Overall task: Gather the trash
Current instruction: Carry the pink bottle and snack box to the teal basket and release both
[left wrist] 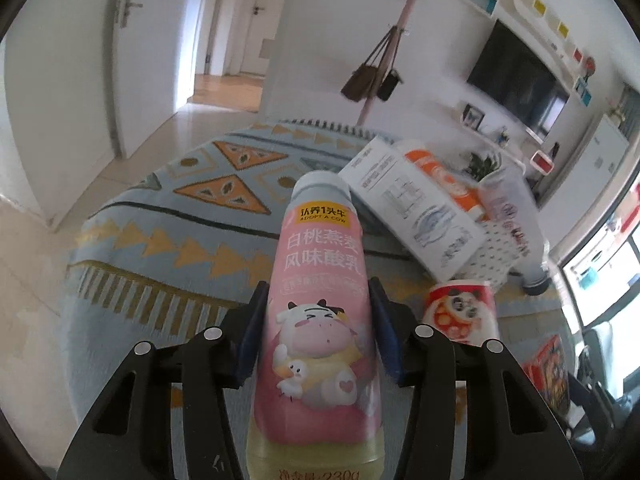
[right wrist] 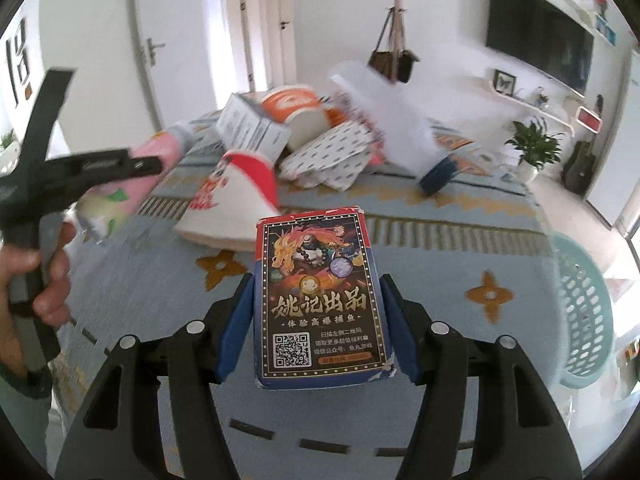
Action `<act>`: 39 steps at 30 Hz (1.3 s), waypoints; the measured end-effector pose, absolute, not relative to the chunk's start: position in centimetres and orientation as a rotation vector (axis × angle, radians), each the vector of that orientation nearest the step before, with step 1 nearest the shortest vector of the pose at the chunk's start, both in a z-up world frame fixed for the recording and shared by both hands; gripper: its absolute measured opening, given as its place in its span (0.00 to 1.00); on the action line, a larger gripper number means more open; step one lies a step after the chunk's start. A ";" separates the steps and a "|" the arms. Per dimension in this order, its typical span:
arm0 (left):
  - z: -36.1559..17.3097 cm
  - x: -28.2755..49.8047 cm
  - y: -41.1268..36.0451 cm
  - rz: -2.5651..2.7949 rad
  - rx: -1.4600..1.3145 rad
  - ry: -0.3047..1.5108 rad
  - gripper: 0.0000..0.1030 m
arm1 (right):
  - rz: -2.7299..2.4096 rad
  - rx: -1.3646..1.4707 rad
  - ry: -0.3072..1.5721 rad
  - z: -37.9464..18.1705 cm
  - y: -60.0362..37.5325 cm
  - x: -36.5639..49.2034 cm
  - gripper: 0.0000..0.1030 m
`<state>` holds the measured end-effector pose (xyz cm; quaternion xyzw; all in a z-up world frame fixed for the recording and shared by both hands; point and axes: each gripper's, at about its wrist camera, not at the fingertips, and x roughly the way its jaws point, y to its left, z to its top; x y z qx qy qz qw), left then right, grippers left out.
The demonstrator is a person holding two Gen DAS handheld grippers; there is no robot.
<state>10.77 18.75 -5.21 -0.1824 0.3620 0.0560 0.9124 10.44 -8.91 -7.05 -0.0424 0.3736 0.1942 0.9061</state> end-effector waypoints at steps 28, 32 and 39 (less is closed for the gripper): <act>3.1 16.0 -4.8 -0.382 -0.173 0.559 0.45 | -0.038 0.185 0.587 -1.0 -30.5 15.2 0.56; 2.0 18.5 -9.0 -0.444 -0.150 0.597 0.45 | -0.116 0.229 0.619 -2.3 -34.0 16.8 0.56; -1.5 22.5 -15.6 -0.503 -0.076 0.688 0.45 | -0.223 0.292 0.740 -6.8 -38.0 19.1 0.56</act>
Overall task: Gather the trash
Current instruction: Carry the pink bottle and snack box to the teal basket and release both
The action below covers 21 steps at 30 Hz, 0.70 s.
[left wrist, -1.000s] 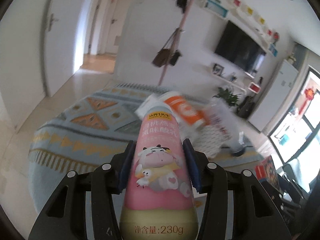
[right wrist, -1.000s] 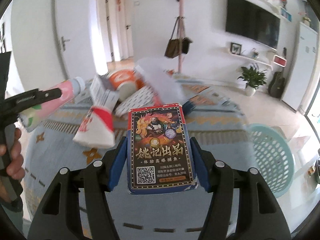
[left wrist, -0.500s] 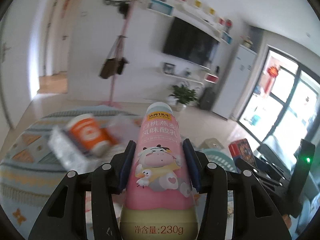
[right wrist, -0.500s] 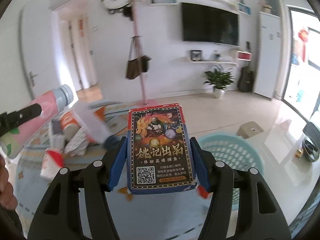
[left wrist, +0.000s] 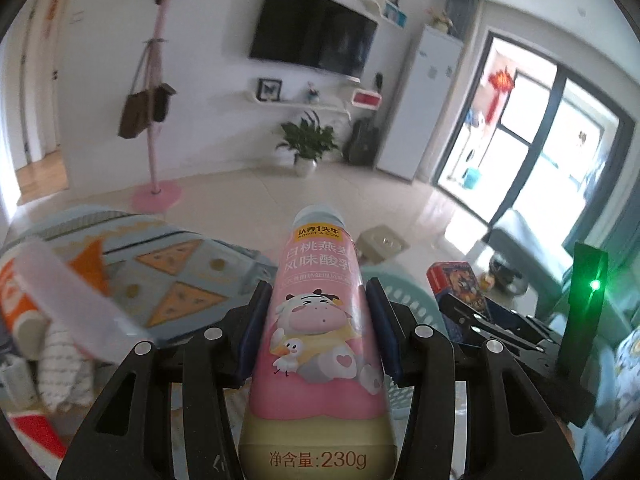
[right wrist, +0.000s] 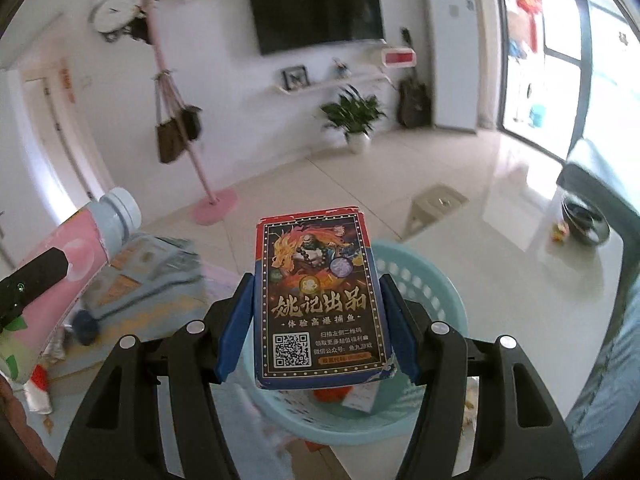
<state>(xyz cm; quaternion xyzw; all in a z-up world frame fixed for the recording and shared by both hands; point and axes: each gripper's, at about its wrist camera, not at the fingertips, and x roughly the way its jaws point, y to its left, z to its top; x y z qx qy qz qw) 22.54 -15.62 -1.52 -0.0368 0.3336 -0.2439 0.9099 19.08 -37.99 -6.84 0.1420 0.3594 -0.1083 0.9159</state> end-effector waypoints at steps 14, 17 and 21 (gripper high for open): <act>-6.0 24.5 -19.3 -0.549 -0.036 0.776 0.60 | -0.290 0.371 0.879 -13.0 -41.3 20.2 0.60; -5.5 23.9 -18.9 -0.543 -0.035 0.762 0.61 | -0.293 0.377 0.878 -13.0 -41.5 19.6 0.63; -5.3 23.4 -17.9 -0.545 -0.057 0.757 0.61 | -0.294 0.384 0.876 -13.0 -41.9 19.1 0.64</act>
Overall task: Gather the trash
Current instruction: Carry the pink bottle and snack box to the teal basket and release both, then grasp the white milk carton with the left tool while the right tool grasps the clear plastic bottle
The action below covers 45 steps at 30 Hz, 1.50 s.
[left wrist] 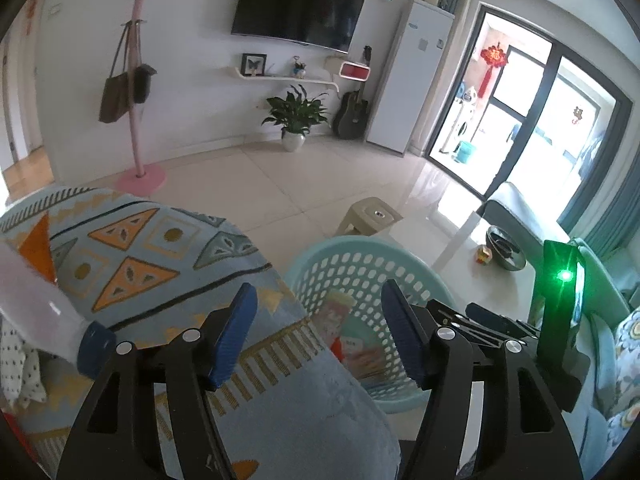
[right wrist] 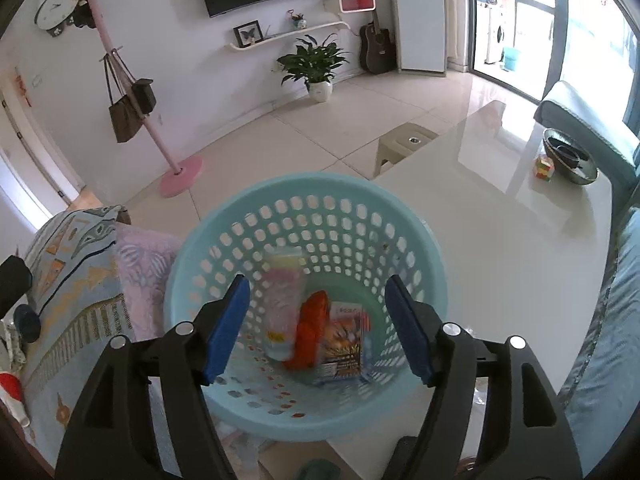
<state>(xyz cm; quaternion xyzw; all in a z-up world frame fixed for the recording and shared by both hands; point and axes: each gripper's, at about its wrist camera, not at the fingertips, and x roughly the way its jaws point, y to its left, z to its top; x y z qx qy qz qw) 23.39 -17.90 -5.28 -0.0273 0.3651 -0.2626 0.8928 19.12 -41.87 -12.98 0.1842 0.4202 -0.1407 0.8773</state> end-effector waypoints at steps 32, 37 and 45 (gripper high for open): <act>0.7 16.6 9.4 -0.069 -0.341 0.578 0.75 | 0.272 -0.001 0.583 -0.1 -16.4 19.2 0.67; -1.2 18.8 14.1 -0.023 -0.415 0.668 0.75 | 0.357 -0.091 0.613 -1.2 -11.9 21.3 0.67; -5.5 22.8 17.1 -0.007 -0.541 0.786 0.75 | 0.378 -0.126 0.669 -3.4 -9.2 25.0 0.67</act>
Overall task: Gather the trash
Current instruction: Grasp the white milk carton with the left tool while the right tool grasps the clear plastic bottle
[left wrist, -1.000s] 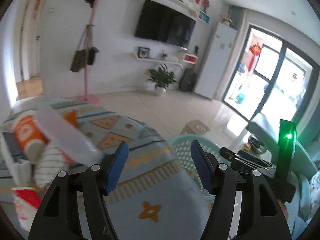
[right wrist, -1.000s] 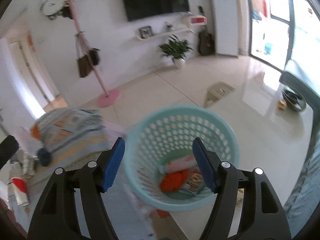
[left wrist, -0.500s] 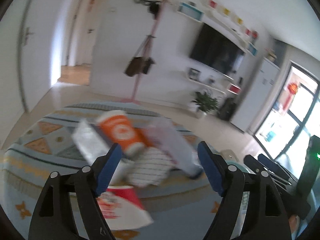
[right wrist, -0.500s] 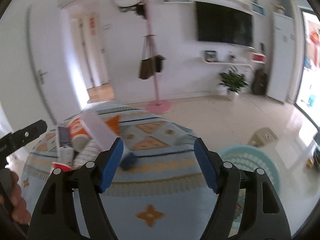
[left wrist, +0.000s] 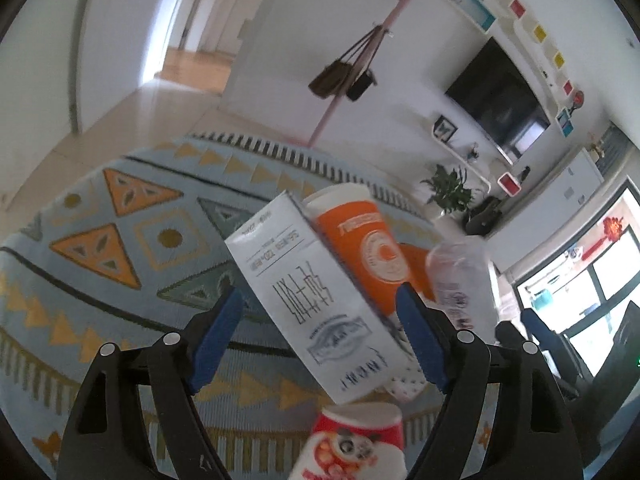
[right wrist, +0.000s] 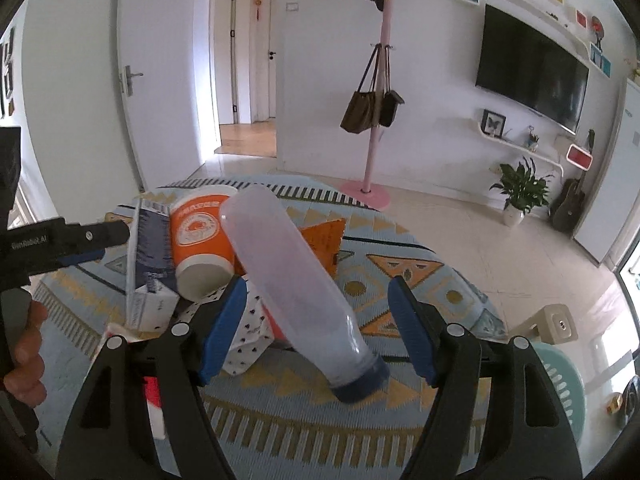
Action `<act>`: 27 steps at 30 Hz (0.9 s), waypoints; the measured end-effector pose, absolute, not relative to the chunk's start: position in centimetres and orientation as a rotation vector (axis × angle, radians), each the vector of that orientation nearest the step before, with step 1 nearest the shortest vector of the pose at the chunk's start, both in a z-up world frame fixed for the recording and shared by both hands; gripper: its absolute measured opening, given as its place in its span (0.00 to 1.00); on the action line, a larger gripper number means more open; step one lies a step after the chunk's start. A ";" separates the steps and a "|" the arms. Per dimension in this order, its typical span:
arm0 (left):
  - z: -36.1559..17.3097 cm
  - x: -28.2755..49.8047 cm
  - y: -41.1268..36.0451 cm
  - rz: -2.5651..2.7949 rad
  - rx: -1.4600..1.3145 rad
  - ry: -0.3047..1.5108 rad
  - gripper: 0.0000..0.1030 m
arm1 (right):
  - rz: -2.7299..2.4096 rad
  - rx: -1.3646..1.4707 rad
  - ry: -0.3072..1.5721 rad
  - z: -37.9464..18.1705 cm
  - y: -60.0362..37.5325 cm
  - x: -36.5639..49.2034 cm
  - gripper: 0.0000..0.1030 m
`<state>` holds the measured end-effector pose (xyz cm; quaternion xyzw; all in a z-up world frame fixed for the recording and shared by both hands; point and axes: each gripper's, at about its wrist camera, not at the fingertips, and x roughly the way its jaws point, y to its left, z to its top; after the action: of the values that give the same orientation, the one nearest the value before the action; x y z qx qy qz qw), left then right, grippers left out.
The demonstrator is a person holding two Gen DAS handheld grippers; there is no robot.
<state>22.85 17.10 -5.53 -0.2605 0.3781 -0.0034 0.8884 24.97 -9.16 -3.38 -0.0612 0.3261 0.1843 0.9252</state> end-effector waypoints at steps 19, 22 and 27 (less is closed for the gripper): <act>-8.9 24.5 16.5 -0.044 -0.611 0.872 0.69 | 0.436 -0.151 0.727 -5.4 -6.9 26.9 0.53; -8.7 23.4 16.1 -0.056 -0.614 0.862 0.65 | 0.441 -0.152 0.727 -5.4 -7.0 26.4 0.49; -7.4 21.6 15.7 -0.055 -0.570 0.823 0.57 | 0.474 -0.118 0.734 -5.0 -7.4 25.5 0.47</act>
<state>21.63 15.74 -7.36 -0.2732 0.3947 -0.0265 0.8769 25.46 -7.43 -5.03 -0.0573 0.3551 0.2296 0.9044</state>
